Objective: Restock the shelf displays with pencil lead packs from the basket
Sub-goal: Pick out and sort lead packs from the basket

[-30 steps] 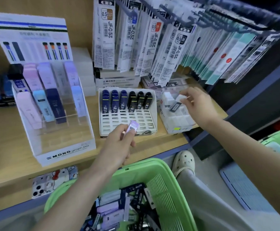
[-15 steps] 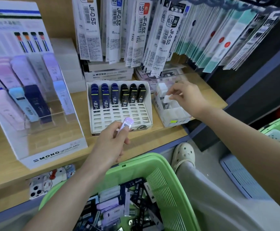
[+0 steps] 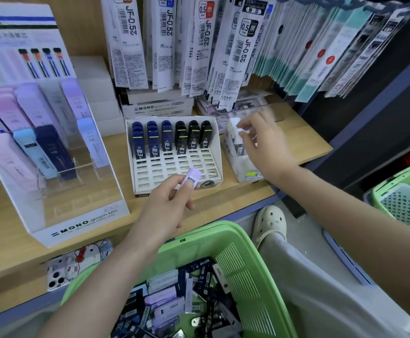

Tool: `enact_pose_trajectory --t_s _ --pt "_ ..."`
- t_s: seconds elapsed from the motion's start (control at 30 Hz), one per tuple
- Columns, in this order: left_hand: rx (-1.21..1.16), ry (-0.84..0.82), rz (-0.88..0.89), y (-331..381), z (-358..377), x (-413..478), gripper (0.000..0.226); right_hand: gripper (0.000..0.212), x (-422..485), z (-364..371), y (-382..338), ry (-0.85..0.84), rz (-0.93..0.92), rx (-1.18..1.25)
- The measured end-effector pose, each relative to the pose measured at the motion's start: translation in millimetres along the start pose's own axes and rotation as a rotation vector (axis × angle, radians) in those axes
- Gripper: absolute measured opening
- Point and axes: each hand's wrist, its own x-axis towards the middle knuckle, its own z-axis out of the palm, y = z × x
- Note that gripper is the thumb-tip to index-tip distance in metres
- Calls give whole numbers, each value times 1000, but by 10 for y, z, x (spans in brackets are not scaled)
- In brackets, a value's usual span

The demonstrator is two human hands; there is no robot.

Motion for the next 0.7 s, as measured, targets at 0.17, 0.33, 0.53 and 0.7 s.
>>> enact_pose_trajectory --t_s 0.17,0.33,0.53,0.7 --pt "-160 -42 -54 42 -6 -33 30 23 -458 14 -477 -331 -101 221" --pt "-144 -74 -41 99 -53 -142 28 4 -594 -42 -760 -363 54 525" --pt "-8 -4 165 132 -274 -263 19 4 -701 -194 -955 -428 199 824" --pt "-129 78 118 128 -426 -390 36 15 -829 -171 -1118 -405 249 854"
